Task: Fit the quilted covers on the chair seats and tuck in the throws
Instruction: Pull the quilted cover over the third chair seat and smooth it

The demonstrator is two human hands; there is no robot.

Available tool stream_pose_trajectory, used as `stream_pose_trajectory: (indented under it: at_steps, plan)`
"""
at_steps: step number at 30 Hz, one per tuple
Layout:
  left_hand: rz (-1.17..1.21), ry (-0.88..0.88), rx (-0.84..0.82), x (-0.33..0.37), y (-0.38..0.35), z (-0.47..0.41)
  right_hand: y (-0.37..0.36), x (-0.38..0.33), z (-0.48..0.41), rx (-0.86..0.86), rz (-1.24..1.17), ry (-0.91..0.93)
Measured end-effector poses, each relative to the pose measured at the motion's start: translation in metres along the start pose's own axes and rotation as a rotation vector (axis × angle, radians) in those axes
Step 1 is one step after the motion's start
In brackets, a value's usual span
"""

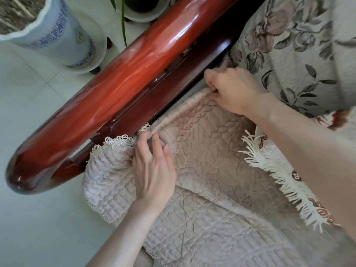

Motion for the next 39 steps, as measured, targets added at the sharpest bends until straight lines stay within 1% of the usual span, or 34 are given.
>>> stream_pose_trajectory:
  at_steps: [3, 5, 6, 9, 11, 13, 14, 17, 19, 22, 28, 34, 37, 39]
  plan:
    - [0.003, 0.006, -0.025, 0.0, 0.001, 0.001, 0.003, -0.001, 0.006, 0.187, -0.15, 0.018]
    - [-0.016, 0.021, -0.05, 0.002, -0.001, -0.003, -0.006, -0.002, 0.013, 0.25, -0.245, -0.004]
    - [-0.033, 0.032, -0.06, 0.002, -0.001, -0.005, -0.013, -0.004, 0.016, 0.237, -0.267, -0.023]
    - [-0.084, 0.014, -0.05, 0.008, 0.0, -0.006, -0.039, -0.011, 0.028, 0.108, -0.227, -0.079]
    - [-0.082, -0.077, -0.033, 0.019, 0.0, -0.003, -0.044, -0.016, 0.038, 0.13, -0.203, -0.095]
    - [-0.054, -0.127, -0.081, 0.029, -0.003, -0.004, -0.042, -0.02, 0.043, 0.163, -0.209, -0.071]
    - [-0.049, -0.132, -0.121, 0.033, -0.005, -0.006, -0.041, -0.02, 0.044, 0.147, -0.209, -0.062]
    - [-0.116, -0.145, -0.223, 0.037, -0.016, -0.016, -0.042, -0.013, 0.036, 0.001, -0.167, -0.09]
    - [-0.132, -0.129, -0.306, 0.035, -0.022, -0.024, -0.045, -0.007, 0.029, -0.078, -0.133, -0.107]
    - [-0.119, -0.096, -0.421, 0.031, -0.03, -0.035, -0.048, 0.0, 0.022, -0.148, -0.129, -0.122]
    - [-0.113, -0.035, -0.497, 0.03, -0.039, -0.052, -0.056, 0.011, 0.008, -0.208, -0.104, -0.139]
    - [-0.101, 0.019, -0.627, 0.033, -0.044, -0.07, -0.067, 0.014, -0.009, -0.253, -0.091, -0.165]
    - [-0.061, 0.102, -0.658, 0.034, -0.054, -0.083, -0.07, 0.013, -0.018, -0.252, -0.041, -0.172]
    - [-0.048, 0.113, -0.649, 0.034, -0.058, -0.086, -0.071, 0.011, -0.022, -0.244, -0.019, -0.184]
Point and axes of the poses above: each hand's wrist, its own z-axis away from the middle knuckle, its own y-axis out of the back of the hand, x = y × z, the point moved 3 cm from there along -z, towards the middle knuckle, and after that the axes turned 8 degrees about y, right-handed, at the moved point
